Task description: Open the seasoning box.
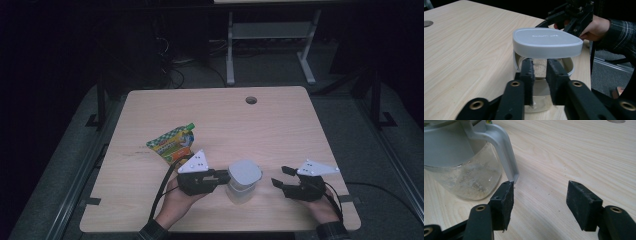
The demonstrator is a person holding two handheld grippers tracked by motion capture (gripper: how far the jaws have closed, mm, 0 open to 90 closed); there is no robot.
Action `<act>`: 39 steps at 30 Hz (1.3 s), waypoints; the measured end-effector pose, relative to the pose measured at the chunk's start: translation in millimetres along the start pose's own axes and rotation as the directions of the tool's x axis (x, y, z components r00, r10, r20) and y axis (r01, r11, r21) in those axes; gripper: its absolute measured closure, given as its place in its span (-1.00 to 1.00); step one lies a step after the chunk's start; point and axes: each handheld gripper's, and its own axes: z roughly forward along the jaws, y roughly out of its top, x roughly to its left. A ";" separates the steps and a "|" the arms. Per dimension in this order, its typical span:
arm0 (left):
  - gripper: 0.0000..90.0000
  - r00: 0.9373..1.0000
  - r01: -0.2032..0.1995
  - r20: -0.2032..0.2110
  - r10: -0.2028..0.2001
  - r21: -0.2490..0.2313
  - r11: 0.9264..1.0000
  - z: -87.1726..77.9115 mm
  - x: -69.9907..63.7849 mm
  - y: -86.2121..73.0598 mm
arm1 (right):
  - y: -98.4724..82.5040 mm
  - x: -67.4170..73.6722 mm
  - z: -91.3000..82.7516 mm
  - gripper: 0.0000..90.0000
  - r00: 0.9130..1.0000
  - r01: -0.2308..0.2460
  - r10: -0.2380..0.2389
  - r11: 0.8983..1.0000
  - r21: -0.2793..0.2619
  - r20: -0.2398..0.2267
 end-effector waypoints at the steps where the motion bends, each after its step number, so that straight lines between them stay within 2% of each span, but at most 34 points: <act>1: 0.79 1.000 0.001 0.001 -0.001 0.000 1.000 -0.1 0.1 -0.1 | 0.0 0.1 -0.1 -0.15 1.000 -0.001 0.001 1.000 0.000 -0.001; 6: 1.00 1.000 -0.004 0.006 0.004 -0.010 1.000 0.1 -0.6 -0.3 | 0.2 -0.1 -0.3 -0.15 1.000 -0.001 0.001 1.000 -0.001 0.000; 16: 1.00 1.000 -0.004 0.026 0.005 -0.020 1.000 -0.2 0.8 4.2 | 0.1 -0.4 -0.5 -0.15 1.000 0.000 0.000 1.000 -0.002 -0.002; 35: 1.00 0.998 -0.007 0.067 0.010 -0.045 0.999 6.1 3.3 23.2 | -1.0 -0.8 -2.6 -0.15 1.000 0.001 -0.001 1.000 -0.010 -0.002; 39: 1.00 0.997 -0.019 0.075 0.022 -0.045 0.999 8.3 5.7 28.7 | -1.7 -1.5 -4.5 -0.15 1.000 -0.003 0.003 1.000 -0.013 0.000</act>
